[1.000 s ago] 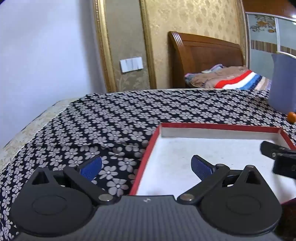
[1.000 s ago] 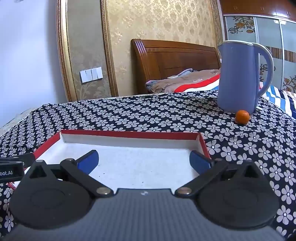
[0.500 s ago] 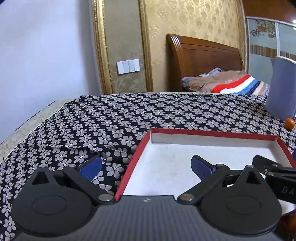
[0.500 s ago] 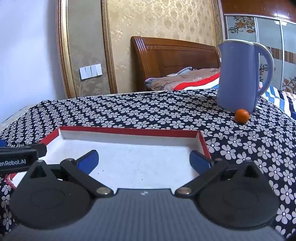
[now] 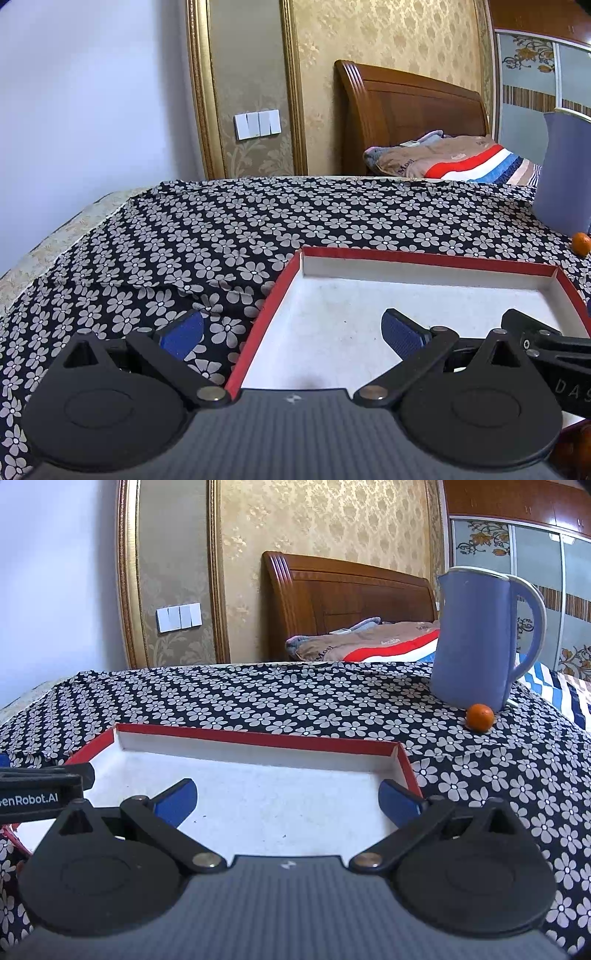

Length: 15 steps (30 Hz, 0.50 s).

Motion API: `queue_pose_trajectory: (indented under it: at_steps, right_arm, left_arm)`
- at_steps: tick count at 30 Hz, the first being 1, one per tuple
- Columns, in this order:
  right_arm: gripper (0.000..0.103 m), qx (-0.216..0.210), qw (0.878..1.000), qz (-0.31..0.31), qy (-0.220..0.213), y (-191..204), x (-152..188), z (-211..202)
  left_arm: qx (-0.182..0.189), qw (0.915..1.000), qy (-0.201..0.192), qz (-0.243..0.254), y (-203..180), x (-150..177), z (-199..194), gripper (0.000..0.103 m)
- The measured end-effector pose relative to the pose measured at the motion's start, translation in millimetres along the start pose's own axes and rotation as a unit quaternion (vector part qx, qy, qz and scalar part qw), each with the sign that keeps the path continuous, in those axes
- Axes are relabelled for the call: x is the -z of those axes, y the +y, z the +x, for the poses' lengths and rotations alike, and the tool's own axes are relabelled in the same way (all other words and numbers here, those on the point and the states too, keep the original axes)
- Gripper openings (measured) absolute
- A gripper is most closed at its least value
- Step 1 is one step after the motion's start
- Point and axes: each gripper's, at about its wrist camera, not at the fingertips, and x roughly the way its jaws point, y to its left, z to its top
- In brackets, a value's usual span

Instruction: Organize fruits

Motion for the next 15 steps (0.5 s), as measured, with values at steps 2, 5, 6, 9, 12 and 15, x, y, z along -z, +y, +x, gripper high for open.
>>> queue_pose_trajectory:
  at_steps: [2, 5, 6, 9, 12, 15]
  right_arm:
    - [0.103, -0.002, 1.000, 0.001, 0.001, 0.0, 0.4, -0.6]
    - [0.103, -0.002, 1.000, 0.000, -0.002, 0.1, 0.0, -1.7]
    - [0.103, -0.001, 1.000, 0.000, -0.003, 0.5, -0.1, -2.0]
    - [0.103, -0.001, 1.000, 0.000, -0.004, 0.6, -0.1, -1.9]
    - [0.103, -0.005, 1.000, 0.000, -0.006, 0.2, 0.2, -2.7]
    - [0.103, 0.006, 1.000, -0.005, -0.012, 1.0, -0.9, -7.7]
  left_arm:
    - [0.002, 1.0000, -0.001, 0.002, 0.0, -0.3, -0.2, 0.103]
    - [0.000, 1.0000, -0.005, 0.008, -2.8, 0.8, -2.3, 0.103]
    - [0.001, 0.9999, -0.005, 0.010, -2.8, 1.0, -2.4, 0.103]
    - [0.009, 1.0000, -0.004, 0.004, -0.7, 0.8, -3.8, 0.103]
    - [0.008, 1.0000, -0.003, 0.002, 0.8, 1.7, -7.0, 0.103]
    - [0.003, 1.0000, -0.005, 0.008, -0.5, 3.6, -12.5, 0.103]
